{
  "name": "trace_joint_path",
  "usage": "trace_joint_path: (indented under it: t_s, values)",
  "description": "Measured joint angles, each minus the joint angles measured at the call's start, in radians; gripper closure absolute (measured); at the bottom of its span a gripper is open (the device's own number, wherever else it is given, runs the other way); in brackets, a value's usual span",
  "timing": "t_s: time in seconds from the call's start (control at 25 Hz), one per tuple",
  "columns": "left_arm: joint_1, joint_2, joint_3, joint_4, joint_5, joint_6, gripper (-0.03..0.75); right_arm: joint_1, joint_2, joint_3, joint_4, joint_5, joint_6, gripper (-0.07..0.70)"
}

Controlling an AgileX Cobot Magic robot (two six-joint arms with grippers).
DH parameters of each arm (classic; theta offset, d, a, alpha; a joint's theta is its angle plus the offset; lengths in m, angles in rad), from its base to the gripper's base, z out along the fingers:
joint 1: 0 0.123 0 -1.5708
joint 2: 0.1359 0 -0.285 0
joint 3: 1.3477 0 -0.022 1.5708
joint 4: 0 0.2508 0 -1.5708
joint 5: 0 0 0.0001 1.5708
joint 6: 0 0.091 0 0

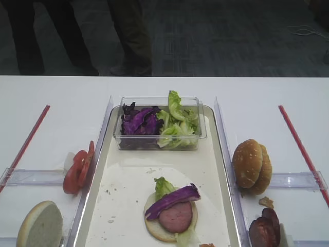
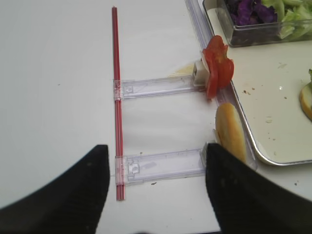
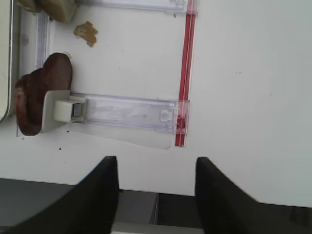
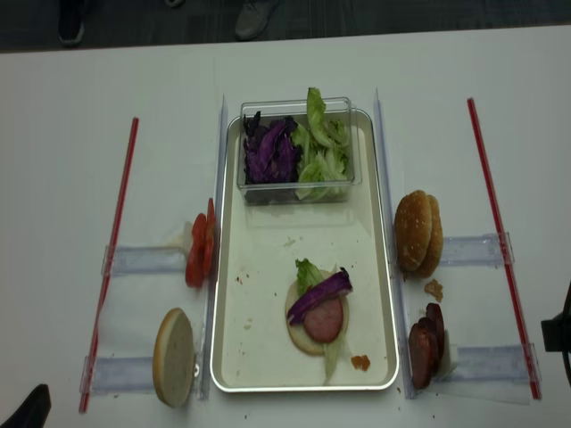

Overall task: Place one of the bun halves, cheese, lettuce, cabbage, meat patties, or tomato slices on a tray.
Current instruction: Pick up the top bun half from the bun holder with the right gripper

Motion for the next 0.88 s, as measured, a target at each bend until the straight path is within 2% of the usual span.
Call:
trace_joint_path:
  t_s: [0.24, 0.48, 0.68, 0.88]
  values:
    - [0.0, 0.0, 0.0, 0.0, 0.0, 0.0, 0.306, 0.0, 0.105, -0.056, 0.0, 0.0, -0.006, 0.223]
    - [0.0, 0.0, 0.0, 0.0, 0.0, 0.0, 0.306, 0.0, 0.198, -0.084, 0.0, -0.027, -0.008, 0.223]
    - [0.0, 0.0, 0.0, 0.0, 0.0, 0.0, 0.306, 0.0, 0.262, -0.086, 0.004, -0.089, -0.011, 0.221]
    - [0.0, 0.0, 0.0, 0.0, 0.0, 0.0, 0.306, 0.0, 0.329, -0.086, 0.013, -0.132, -0.015, 0.172]
